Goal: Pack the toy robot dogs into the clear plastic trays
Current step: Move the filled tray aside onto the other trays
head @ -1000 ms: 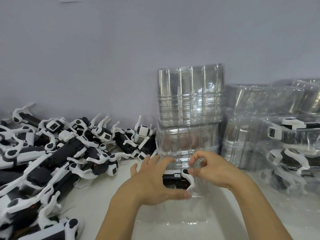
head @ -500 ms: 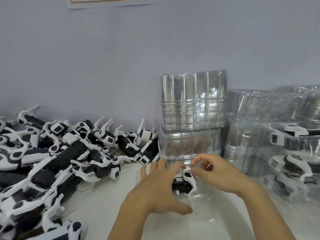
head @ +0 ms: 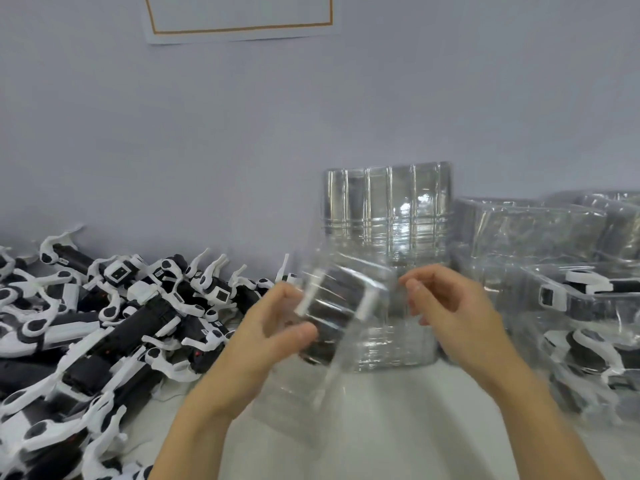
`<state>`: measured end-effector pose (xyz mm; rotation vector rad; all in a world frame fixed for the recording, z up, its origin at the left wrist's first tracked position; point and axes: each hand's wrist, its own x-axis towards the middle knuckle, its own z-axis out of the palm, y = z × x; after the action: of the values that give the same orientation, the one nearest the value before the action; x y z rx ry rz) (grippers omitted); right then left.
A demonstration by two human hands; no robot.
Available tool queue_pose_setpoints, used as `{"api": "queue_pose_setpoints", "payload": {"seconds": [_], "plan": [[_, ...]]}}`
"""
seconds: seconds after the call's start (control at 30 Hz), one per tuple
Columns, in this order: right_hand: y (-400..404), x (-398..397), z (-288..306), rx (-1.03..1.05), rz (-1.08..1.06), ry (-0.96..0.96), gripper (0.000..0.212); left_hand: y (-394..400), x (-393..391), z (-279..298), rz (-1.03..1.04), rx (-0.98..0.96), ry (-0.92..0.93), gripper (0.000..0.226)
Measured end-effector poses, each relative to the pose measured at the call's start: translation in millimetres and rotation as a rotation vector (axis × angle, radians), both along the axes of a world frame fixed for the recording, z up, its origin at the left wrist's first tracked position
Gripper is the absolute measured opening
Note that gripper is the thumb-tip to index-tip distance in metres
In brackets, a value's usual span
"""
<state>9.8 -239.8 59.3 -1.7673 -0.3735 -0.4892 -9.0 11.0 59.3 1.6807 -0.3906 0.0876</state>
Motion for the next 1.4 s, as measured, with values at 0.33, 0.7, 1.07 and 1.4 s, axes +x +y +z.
{"api": "queue_pose_setpoints", "payload": {"seconds": [0.33,0.7,1.07,1.4], "plan": [[80.0,-13.1,-1.1,-0.146,0.18,-0.149,0.021,-2.9,2.0,-12.1,0.154,-0.795,0.251,0.068],[84.7,-16.1,4.5,-0.125,0.234,-0.142,0.033,-3.4,1.0,-17.0,0.168,-0.998,0.381,0.097],[78.0,-25.6,16.7,-0.178,0.28,-0.067,0.032,6.1,4.3,-27.1,0.132,-0.888,0.344,0.091],[75.4,-23.8,14.9,-0.225,0.249,-0.07,0.028,0.6,2.2,-23.4,0.081,-0.893,0.309,0.087]]}}
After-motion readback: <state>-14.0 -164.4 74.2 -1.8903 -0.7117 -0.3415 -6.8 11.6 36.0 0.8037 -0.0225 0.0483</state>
